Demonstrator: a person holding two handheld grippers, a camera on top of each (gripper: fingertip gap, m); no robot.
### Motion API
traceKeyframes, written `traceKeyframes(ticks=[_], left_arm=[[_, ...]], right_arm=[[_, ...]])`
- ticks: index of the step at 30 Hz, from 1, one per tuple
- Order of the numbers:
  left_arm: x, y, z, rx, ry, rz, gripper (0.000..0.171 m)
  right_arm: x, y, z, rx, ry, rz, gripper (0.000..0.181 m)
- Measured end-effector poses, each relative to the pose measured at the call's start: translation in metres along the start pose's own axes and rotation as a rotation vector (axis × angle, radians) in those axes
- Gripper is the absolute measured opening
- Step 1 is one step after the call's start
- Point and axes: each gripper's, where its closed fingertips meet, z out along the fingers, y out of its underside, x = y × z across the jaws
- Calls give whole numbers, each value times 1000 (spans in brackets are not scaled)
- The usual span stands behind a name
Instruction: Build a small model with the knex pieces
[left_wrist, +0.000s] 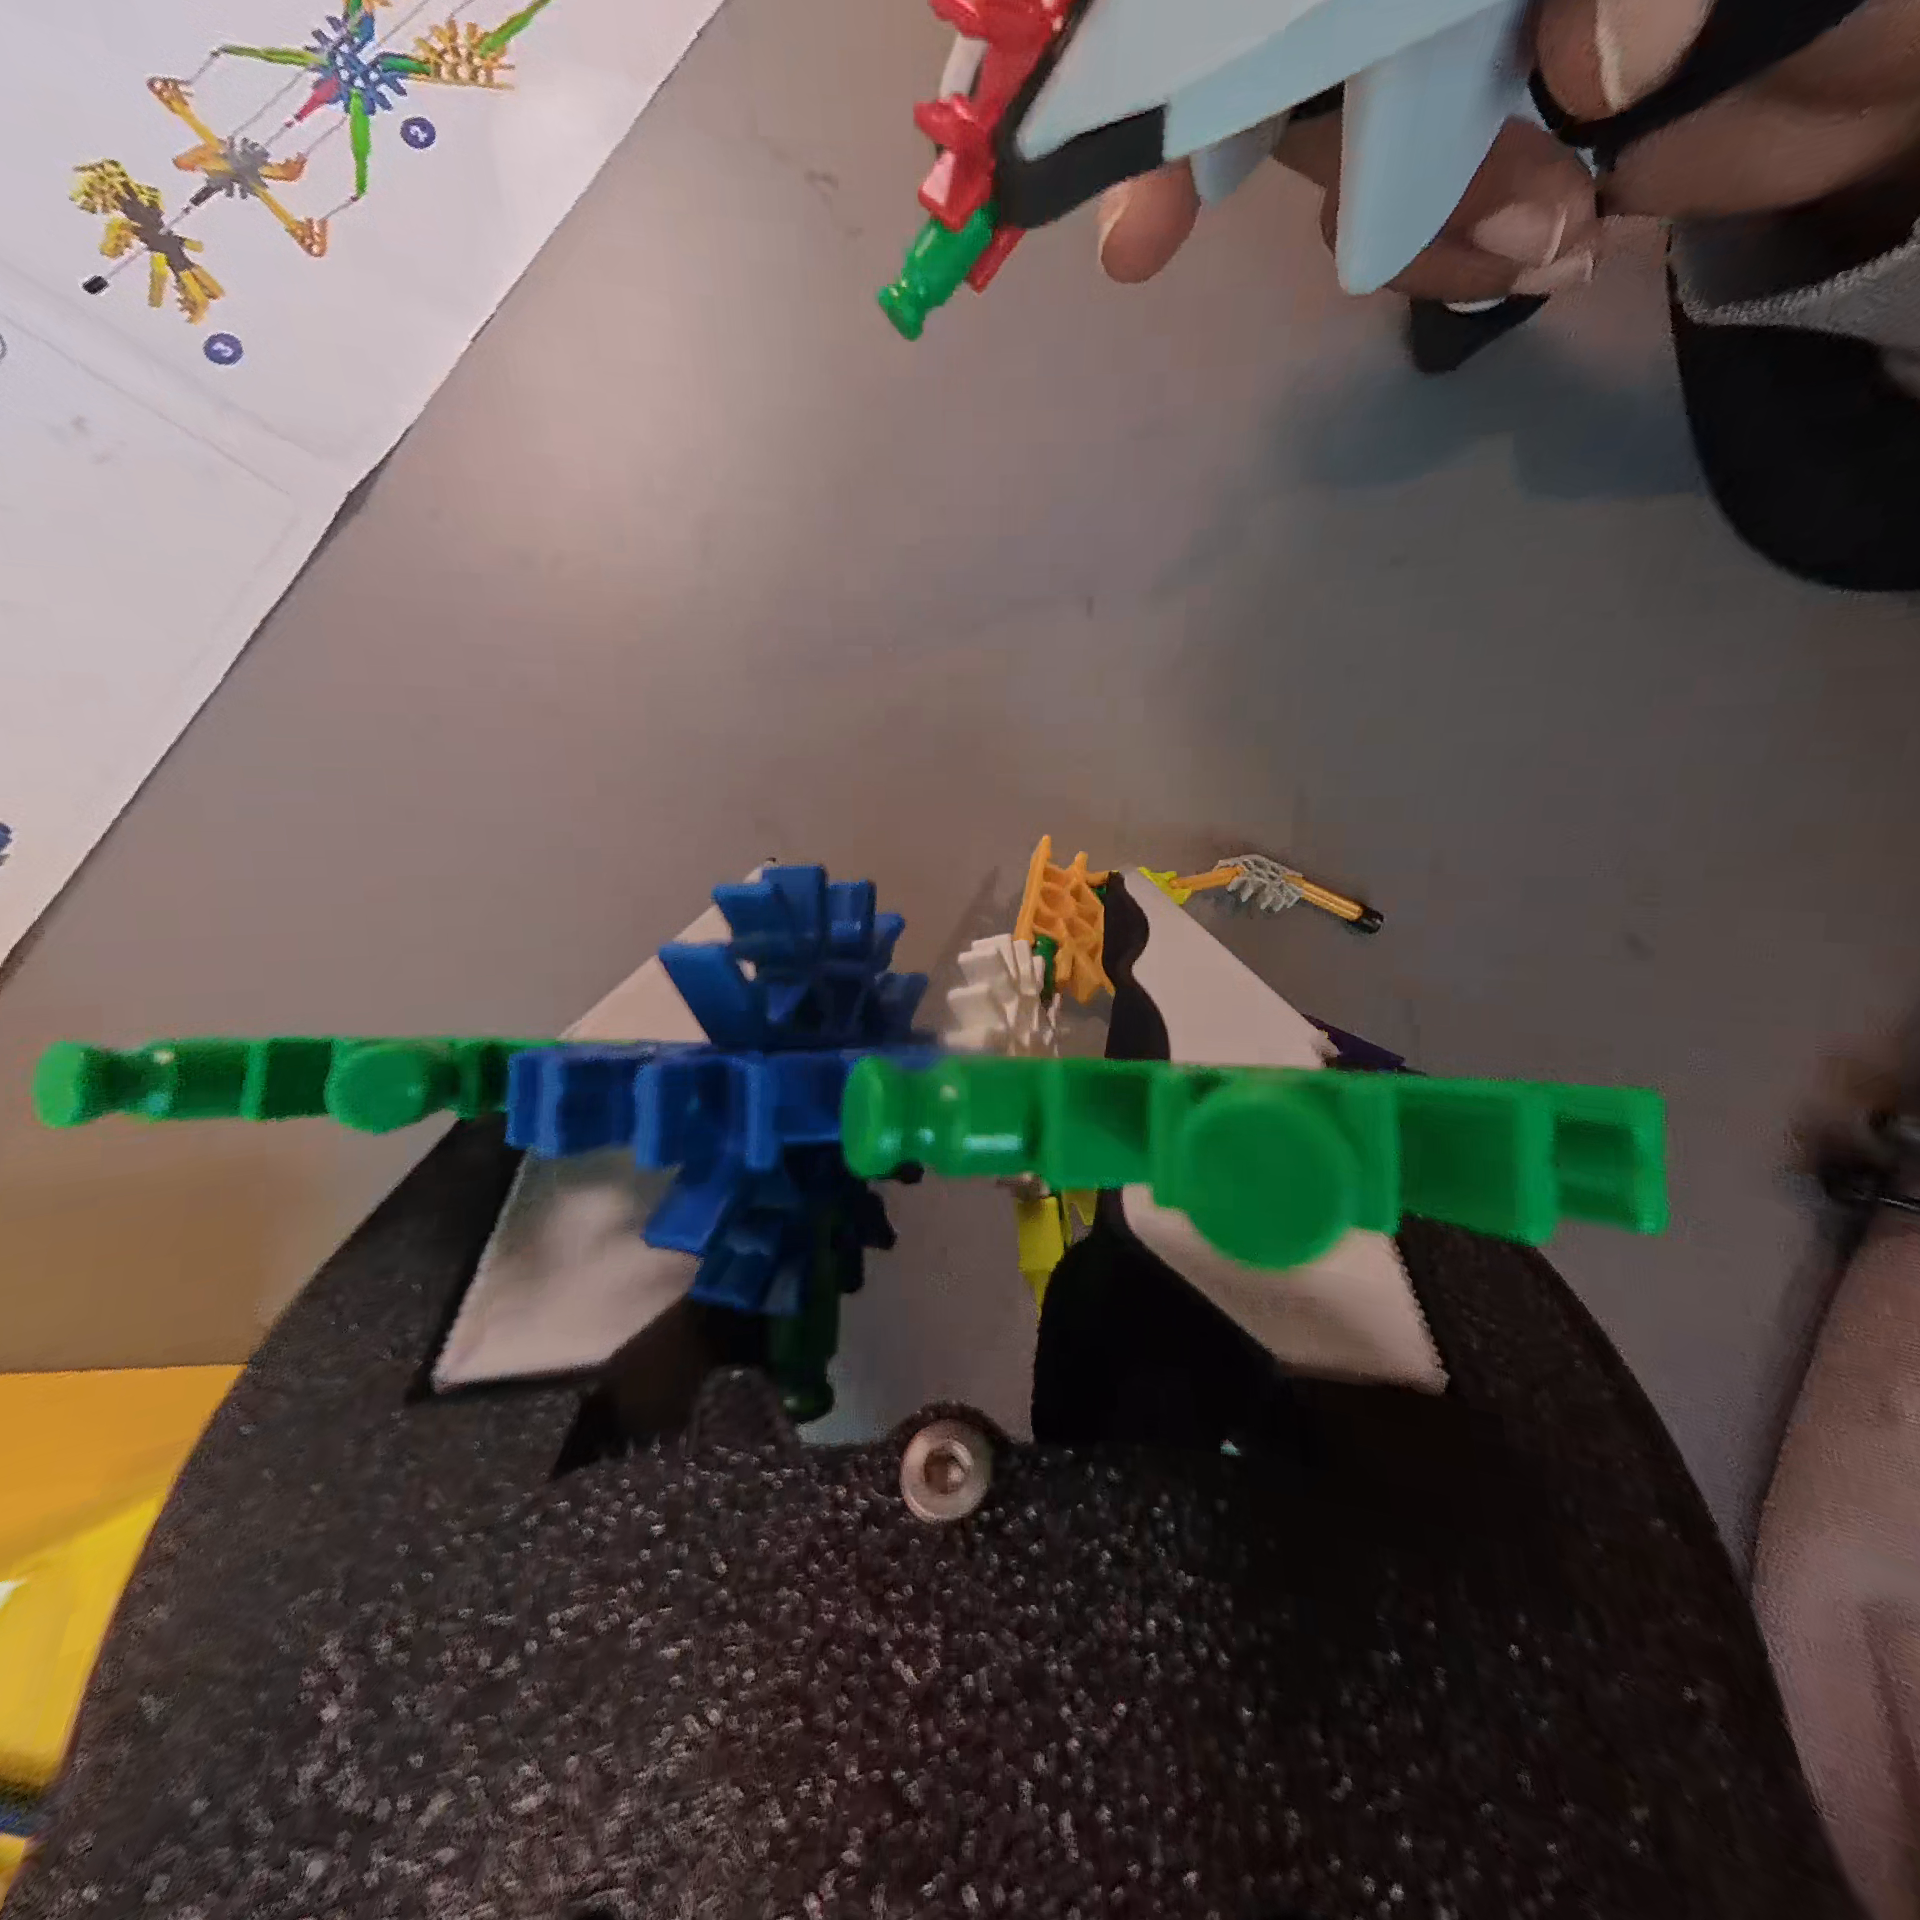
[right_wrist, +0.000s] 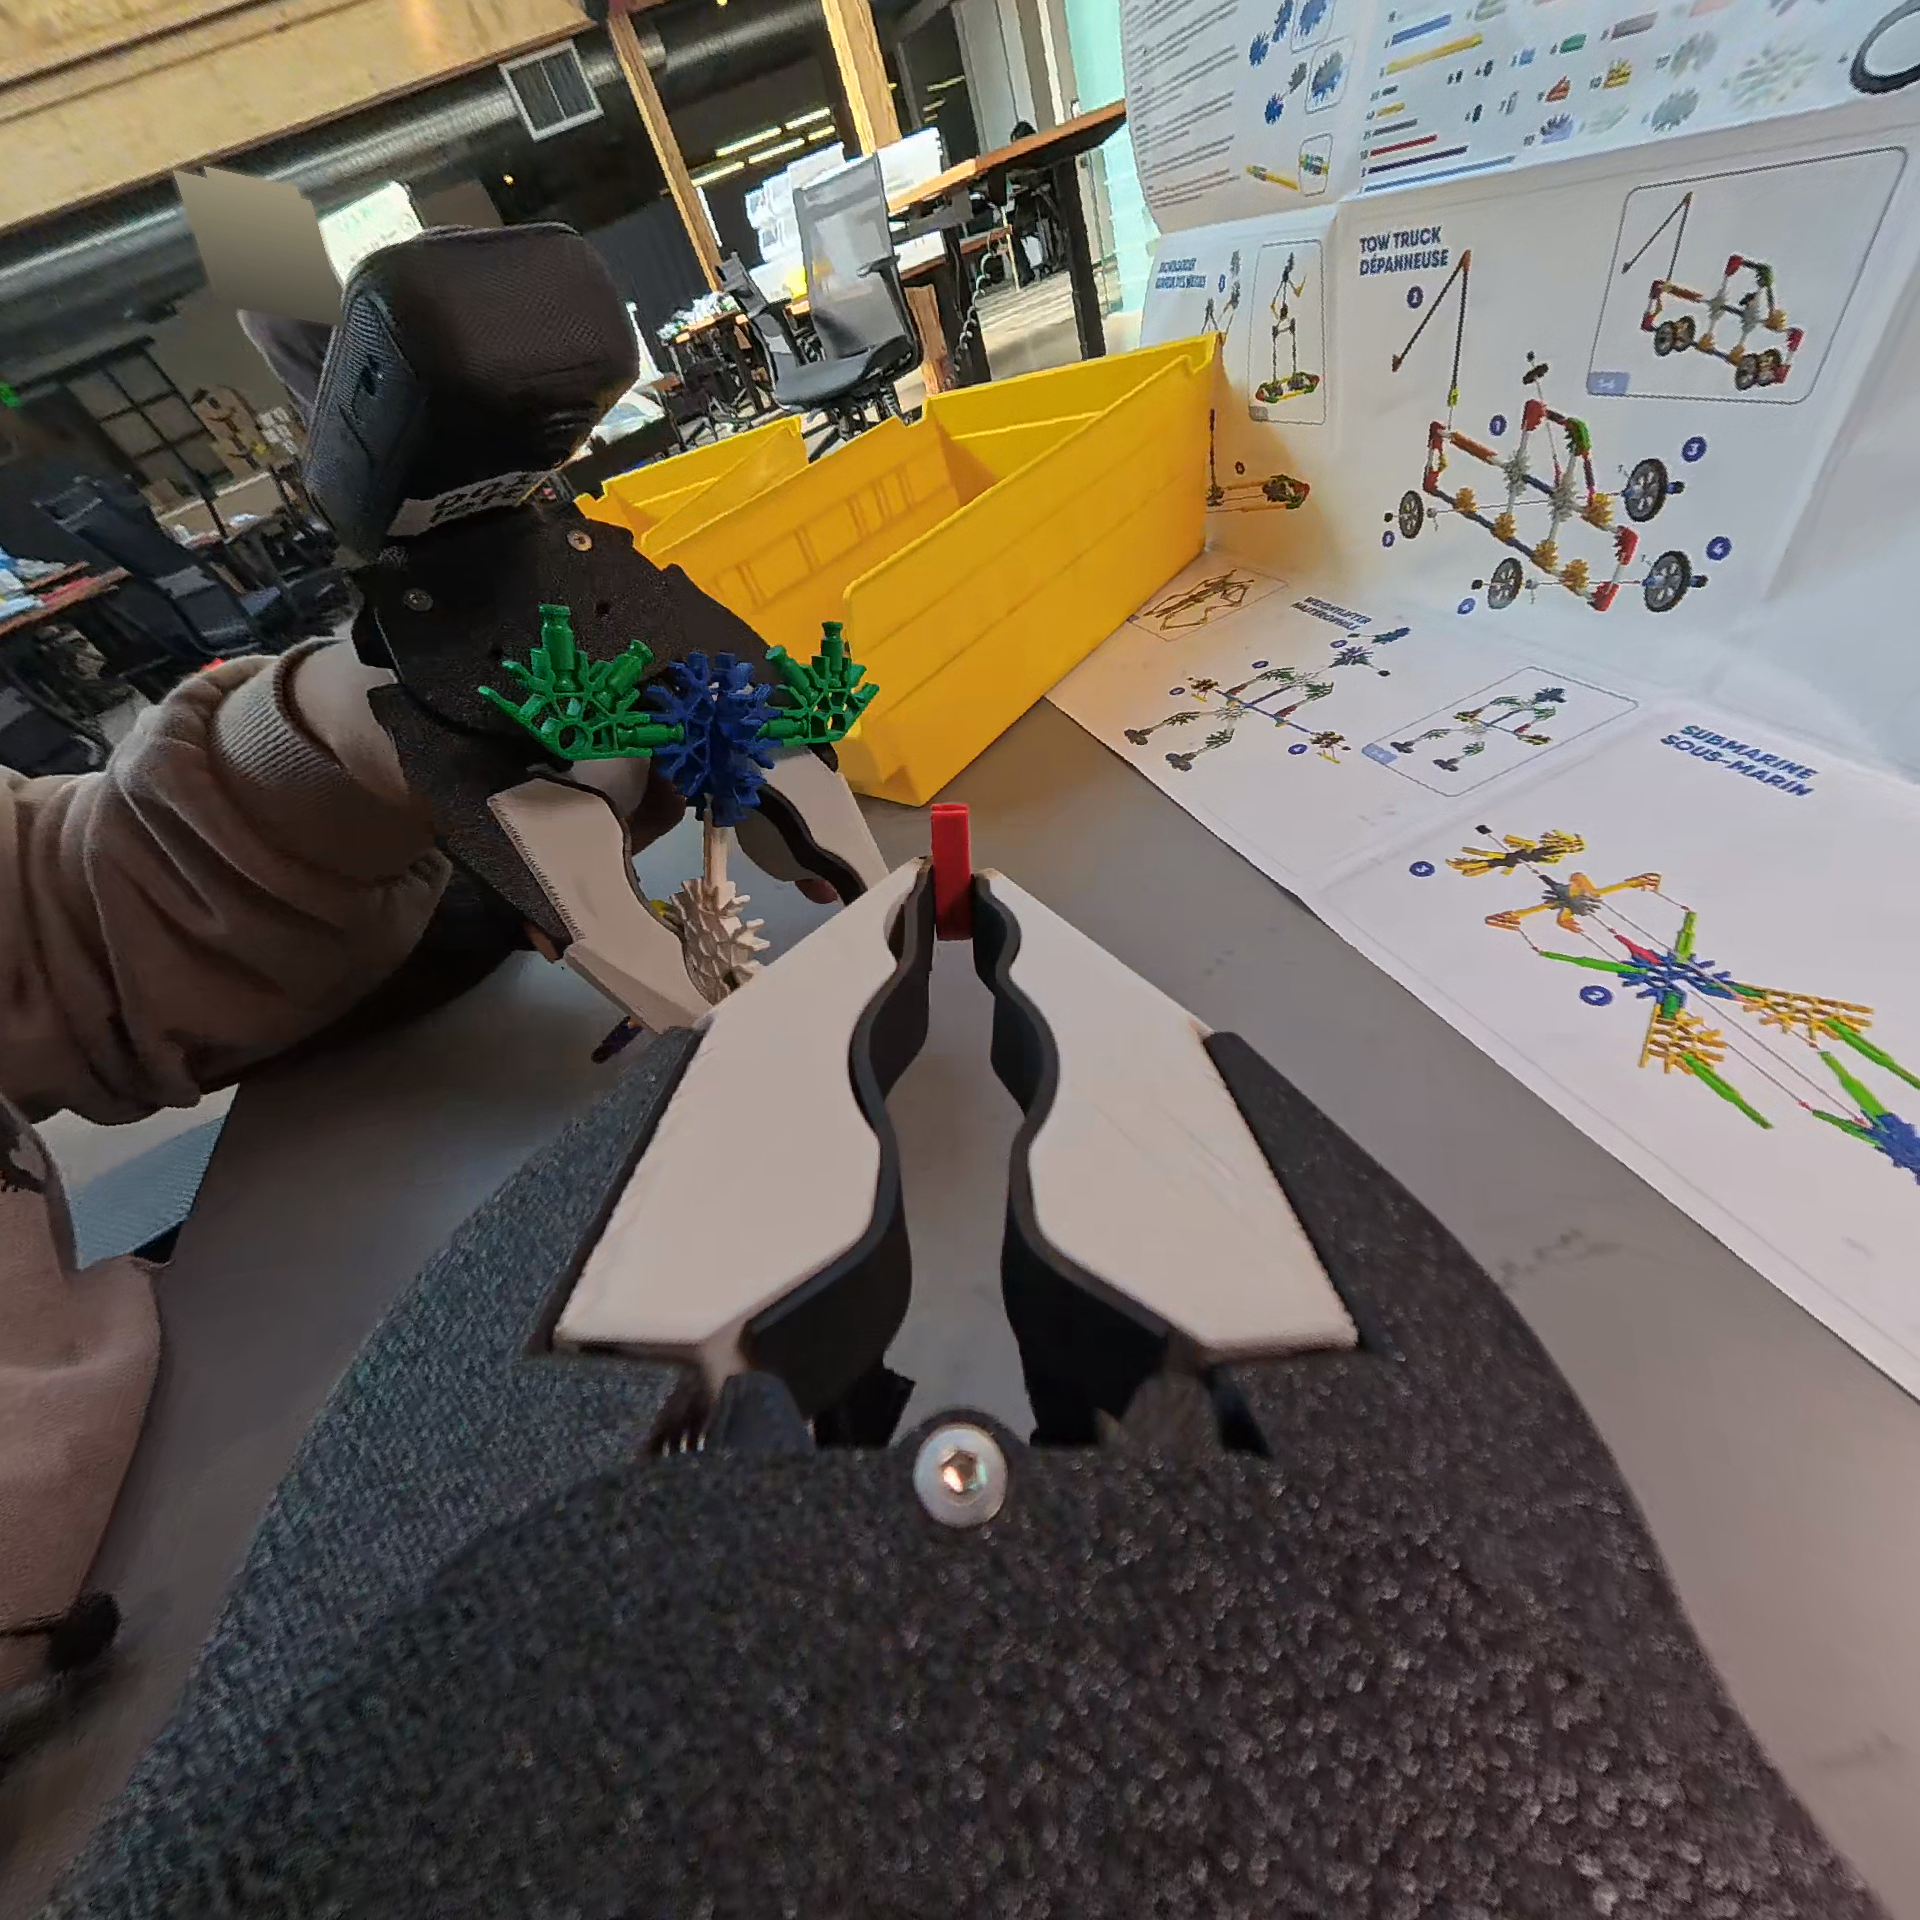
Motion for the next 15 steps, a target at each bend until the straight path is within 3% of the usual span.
traceKeyframes(ticks=[4, 6, 9, 15], left_arm=[[18, -1, 0, -52, 104, 23, 62], [34, -15, 4, 35, 232, -5, 66], [33, -25, 12, 114, 317, -111, 70], [11, 2, 17, 7, 176, -47, 78]], right_arm=[[4, -6, -4, 26, 15, 4, 5], [6, -9, -6, 40, 26, 2, 5], [8, -13, -10, 61, 34, 14, 5], [10, -18, -15, 84, 46, 18, 5]])
